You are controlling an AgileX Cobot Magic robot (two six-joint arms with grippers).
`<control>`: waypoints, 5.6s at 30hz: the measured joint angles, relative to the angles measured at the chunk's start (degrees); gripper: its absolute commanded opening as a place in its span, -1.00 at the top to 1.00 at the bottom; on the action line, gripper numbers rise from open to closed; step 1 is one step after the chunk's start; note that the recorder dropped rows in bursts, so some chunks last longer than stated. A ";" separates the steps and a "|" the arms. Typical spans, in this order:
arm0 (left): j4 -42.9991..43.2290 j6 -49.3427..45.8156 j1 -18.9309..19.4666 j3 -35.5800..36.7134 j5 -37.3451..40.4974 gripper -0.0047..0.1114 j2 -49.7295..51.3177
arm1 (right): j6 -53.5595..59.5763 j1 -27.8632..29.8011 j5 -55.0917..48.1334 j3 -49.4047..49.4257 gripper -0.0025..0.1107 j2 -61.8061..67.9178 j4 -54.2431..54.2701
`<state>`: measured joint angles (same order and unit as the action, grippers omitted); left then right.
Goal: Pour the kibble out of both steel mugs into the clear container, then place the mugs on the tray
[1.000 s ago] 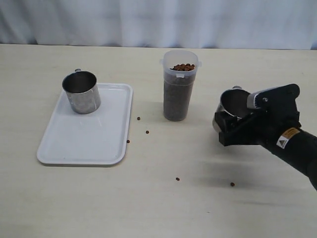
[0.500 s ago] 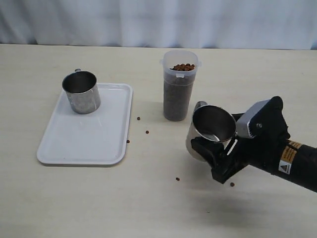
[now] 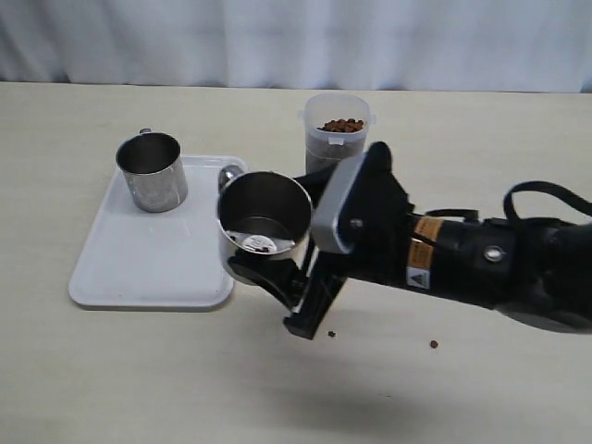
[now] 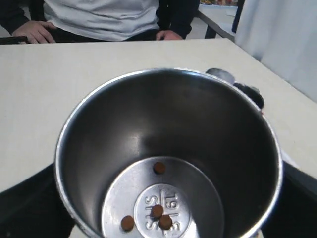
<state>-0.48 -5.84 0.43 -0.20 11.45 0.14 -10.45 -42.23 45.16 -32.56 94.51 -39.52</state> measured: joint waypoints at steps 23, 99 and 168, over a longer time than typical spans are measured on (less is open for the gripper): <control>0.00 0.00 0.00 0.00 -0.11 0.92 0.00 | 0.00 -2.43 -0.92 -28.92 0.88 32.53 0.82; 0.00 0.00 0.00 0.00 -0.11 0.92 0.00 | -28.08 -2.51 -44.47 17.87 0.88 -59.69 13.11; 0.00 0.00 0.00 0.00 -0.42 0.92 0.00 | 9.30 37.03 -58.01 32.41 0.88 -94.39 39.52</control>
<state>-0.48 -5.84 0.43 -0.20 11.04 0.14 -1.15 -5.20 -12.84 -0.14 0.13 0.00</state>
